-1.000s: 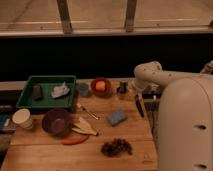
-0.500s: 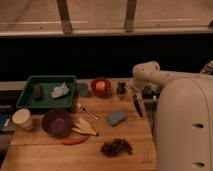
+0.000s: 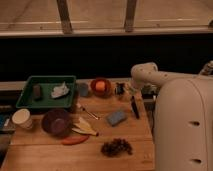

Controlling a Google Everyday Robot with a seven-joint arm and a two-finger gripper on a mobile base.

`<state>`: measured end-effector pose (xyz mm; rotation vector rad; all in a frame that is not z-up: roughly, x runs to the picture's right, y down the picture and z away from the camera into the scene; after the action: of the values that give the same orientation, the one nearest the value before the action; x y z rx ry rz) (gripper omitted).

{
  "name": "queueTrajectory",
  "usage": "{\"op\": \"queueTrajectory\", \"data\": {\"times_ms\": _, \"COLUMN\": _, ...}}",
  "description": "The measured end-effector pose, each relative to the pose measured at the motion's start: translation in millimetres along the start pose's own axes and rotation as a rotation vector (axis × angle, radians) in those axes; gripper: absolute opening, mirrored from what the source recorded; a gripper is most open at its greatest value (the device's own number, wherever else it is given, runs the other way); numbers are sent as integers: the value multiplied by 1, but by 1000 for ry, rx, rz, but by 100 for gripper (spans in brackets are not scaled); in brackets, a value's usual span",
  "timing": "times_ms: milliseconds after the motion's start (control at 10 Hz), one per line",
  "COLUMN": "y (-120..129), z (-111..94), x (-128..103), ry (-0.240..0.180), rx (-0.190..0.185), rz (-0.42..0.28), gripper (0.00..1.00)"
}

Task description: Place brush in metal cup

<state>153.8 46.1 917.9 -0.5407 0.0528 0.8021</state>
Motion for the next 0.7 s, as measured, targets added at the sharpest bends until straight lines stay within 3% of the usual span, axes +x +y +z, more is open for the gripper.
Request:
{"op": "queueTrajectory", "data": {"times_ms": 200, "y": 4, "z": 4, "x": -4, "ry": 0, "rx": -15, "rz": -13, "gripper": 78}}
{"op": "queueTrajectory", "data": {"times_ms": 700, "y": 9, "z": 7, "x": -13, "ry": -11, "rx": -30, "rz": -29, "gripper": 80}}
